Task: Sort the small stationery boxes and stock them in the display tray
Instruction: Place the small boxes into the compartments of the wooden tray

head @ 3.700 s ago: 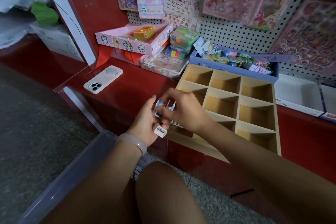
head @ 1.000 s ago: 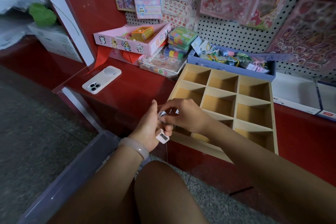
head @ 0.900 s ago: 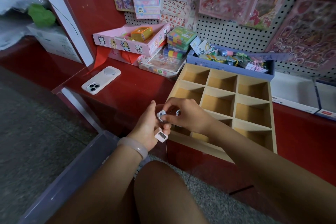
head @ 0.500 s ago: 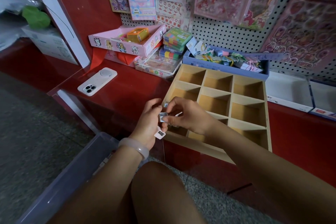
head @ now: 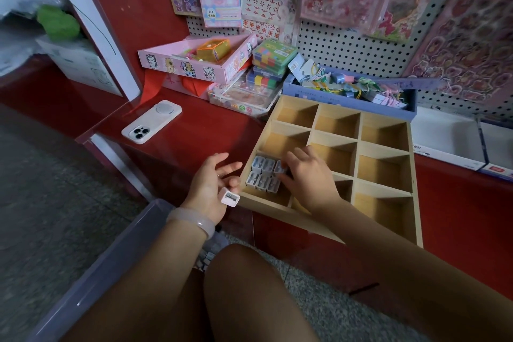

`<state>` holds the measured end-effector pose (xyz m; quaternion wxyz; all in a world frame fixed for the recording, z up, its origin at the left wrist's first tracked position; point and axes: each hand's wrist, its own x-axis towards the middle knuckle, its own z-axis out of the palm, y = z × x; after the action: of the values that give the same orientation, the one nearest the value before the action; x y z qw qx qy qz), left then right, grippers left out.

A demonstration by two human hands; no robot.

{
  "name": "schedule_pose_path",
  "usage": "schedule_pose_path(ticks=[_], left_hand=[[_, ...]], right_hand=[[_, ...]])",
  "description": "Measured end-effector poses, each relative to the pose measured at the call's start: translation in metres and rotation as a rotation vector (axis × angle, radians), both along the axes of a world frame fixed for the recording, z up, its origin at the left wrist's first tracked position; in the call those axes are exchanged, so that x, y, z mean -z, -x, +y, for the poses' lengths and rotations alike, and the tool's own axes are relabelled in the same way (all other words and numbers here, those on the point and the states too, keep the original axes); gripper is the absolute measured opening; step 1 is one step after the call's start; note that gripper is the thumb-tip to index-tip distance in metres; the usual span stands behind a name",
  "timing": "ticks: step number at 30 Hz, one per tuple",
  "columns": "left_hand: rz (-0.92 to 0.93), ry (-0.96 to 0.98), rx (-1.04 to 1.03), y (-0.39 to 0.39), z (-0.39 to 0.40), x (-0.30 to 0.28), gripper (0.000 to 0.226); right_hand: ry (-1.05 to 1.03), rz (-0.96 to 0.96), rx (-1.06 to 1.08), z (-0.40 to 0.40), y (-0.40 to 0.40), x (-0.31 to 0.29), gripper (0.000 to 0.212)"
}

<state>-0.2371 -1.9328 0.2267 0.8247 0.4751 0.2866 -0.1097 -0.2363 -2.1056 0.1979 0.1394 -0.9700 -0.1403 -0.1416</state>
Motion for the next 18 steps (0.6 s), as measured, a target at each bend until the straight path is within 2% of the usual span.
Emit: schedule_pose_path(ticks=[6, 9, 14, 18], left_hand=[[0.003, -0.004, -0.003, -0.002, 0.004, -0.001, 0.024], [0.005, 0.002, 0.0, -0.001, 0.004, 0.001, 0.023], [0.015, 0.025, 0.01, 0.0, 0.0, 0.001, 0.02], [-0.002, 0.062, -0.001, 0.0, -0.001, -0.002, 0.023]], right_hand=[[-0.009, 0.124, 0.018, -0.003, -0.005, 0.001, 0.032], [-0.052, 0.089, 0.08, -0.005, 0.0, -0.004, 0.035], [0.143, 0.195, 0.204, 0.0, 0.002, -0.014, 0.038], [0.139, 0.22, 0.194, 0.008, 0.0, -0.015, 0.038]])
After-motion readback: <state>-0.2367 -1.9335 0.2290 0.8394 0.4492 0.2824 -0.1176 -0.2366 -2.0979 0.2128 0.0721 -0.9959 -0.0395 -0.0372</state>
